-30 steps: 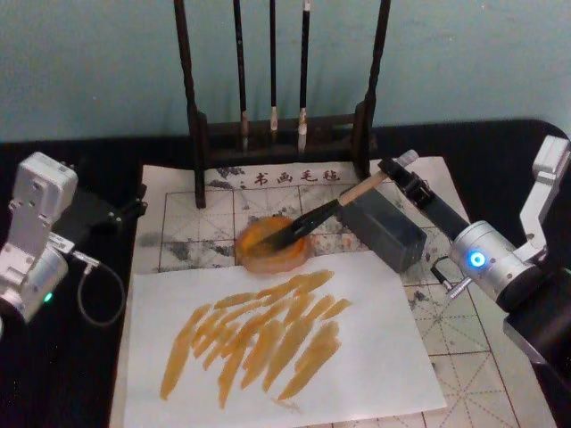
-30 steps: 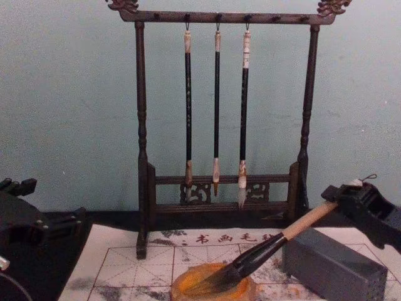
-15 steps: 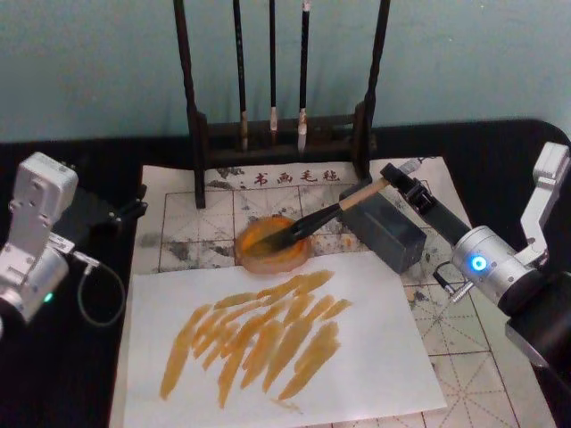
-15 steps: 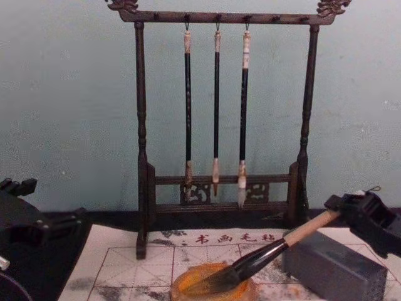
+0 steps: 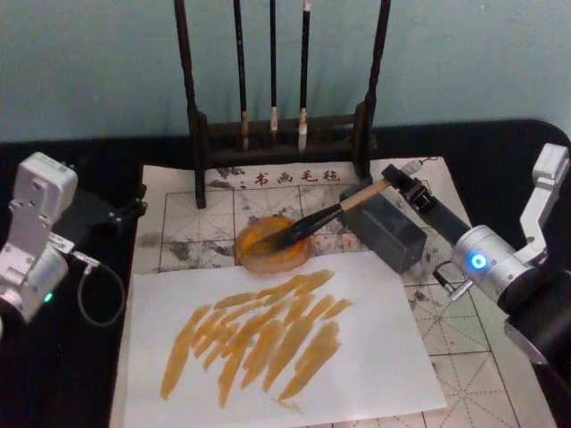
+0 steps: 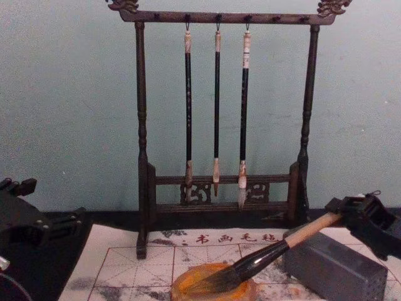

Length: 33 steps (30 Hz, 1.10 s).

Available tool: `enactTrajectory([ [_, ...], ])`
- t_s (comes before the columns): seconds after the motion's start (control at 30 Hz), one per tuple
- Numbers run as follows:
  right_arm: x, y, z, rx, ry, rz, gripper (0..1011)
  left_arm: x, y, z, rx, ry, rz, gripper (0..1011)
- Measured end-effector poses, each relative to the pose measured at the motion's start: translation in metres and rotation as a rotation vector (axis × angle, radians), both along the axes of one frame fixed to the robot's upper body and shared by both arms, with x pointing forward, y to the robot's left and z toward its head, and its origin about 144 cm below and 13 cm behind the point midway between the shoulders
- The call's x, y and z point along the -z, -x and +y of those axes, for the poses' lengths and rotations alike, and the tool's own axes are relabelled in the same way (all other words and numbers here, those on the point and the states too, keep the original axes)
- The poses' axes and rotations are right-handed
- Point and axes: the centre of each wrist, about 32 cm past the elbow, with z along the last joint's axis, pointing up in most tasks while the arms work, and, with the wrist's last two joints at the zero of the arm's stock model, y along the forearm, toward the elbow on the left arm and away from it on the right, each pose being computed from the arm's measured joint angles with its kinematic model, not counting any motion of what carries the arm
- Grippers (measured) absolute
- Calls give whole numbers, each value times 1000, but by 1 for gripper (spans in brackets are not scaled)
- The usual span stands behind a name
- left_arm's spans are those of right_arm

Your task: Pick up the brush from the inkstone, write on the paper, then place the brush back to its original position.

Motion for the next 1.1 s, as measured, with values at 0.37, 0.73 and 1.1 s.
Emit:
enactTrajectory([
  [0.37,0,-1,0,1,0,2,195,0,0,0,0,0,0,1001],
  [0.73,0,0,0,1,1,1,195,0,0,0,0,0,0,1001],
  [1.1,0,0,0,1,1,-1,195,0,0,0,0,0,0,1001],
])
